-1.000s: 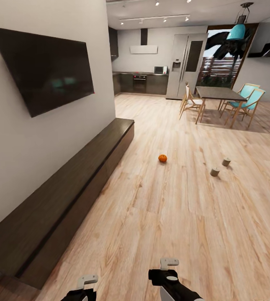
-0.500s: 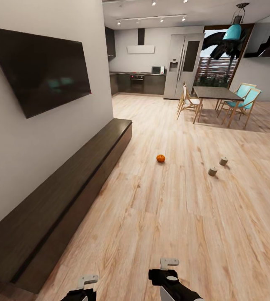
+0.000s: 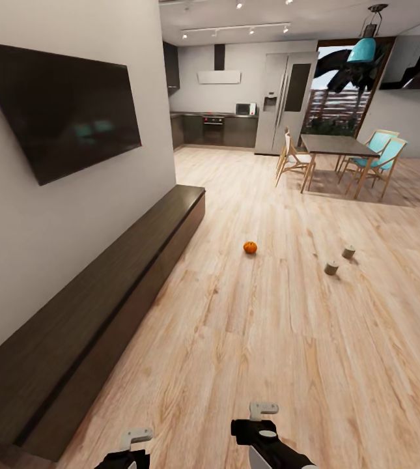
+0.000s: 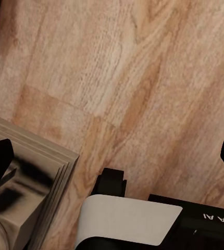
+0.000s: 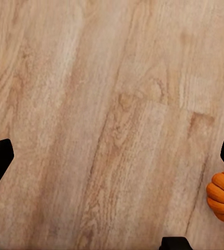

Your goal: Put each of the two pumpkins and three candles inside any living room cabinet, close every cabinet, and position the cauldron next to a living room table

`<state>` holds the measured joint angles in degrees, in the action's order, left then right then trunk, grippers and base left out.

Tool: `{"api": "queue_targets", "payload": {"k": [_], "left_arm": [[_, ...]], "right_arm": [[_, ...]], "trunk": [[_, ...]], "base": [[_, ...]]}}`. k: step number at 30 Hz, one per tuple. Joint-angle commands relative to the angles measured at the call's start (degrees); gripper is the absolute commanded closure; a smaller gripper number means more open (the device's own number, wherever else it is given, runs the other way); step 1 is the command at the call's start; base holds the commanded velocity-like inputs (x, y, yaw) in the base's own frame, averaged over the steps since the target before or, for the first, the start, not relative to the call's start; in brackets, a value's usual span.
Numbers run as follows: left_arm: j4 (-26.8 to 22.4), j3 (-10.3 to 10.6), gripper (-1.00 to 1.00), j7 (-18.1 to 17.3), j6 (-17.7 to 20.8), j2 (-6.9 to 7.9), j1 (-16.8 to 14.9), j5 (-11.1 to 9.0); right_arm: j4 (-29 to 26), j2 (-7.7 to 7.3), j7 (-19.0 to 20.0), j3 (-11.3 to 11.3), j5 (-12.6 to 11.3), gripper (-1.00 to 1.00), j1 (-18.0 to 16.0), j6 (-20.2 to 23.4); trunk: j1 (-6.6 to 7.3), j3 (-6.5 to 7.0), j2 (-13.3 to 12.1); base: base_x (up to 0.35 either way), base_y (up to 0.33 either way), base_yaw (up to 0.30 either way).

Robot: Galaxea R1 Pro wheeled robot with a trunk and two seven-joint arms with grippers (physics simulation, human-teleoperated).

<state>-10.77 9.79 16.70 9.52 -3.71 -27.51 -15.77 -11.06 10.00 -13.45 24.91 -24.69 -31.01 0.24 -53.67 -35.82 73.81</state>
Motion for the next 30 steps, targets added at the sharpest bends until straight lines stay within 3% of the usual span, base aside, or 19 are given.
{"api": "queue_targets", "payload": {"k": [1,30], "left_arm": [[-0.13,0.49,-1.00,0.35,0.32,0.02,0.00,-0.49],[-0.15,0.49,-1.00,0.35,0.38,0.02,0.00,-0.49]], "right_arm": [[-0.01,0.00,-0.36,0.49,-0.45,-1.00,-0.04,0.03],[-0.01,0.00,-0.36,0.49,-0.45,-1.00,-0.04,0.03]], "trunk": [[0.00,-0.05,0.03],[0.00,-0.05,0.03]], "base": [[0.003,0.000,0.000],[0.024,0.005,0.000]]}}
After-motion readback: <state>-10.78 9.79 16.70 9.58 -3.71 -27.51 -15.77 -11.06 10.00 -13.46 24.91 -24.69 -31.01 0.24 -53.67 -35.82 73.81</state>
